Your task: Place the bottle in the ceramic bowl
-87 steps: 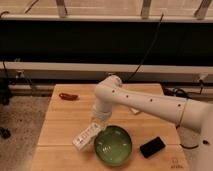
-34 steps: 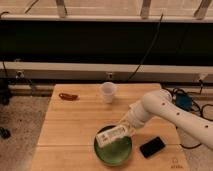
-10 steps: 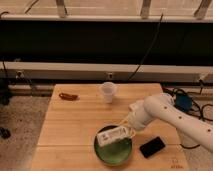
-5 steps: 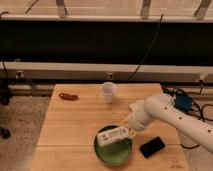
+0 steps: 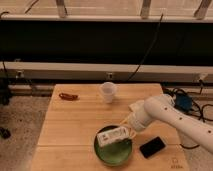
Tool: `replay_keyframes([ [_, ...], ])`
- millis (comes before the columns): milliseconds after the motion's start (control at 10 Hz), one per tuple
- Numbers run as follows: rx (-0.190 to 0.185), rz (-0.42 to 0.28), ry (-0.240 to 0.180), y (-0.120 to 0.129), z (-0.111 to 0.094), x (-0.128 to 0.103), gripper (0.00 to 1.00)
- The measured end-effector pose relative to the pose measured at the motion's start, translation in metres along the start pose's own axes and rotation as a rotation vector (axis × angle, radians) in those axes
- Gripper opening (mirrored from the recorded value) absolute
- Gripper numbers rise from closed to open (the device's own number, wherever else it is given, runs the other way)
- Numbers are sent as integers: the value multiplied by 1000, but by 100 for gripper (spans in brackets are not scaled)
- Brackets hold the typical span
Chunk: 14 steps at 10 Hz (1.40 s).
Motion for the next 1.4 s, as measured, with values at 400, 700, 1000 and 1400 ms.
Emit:
replay_keyframes([
  [400, 16, -36, 28, -1, -8, 0, 79],
  [700, 28, -54, 49, -3, -14, 1, 80],
  [1000, 37, -66, 59, -5, -23, 3, 80],
  [1400, 35, -96, 89, -13, -48, 6, 80],
])
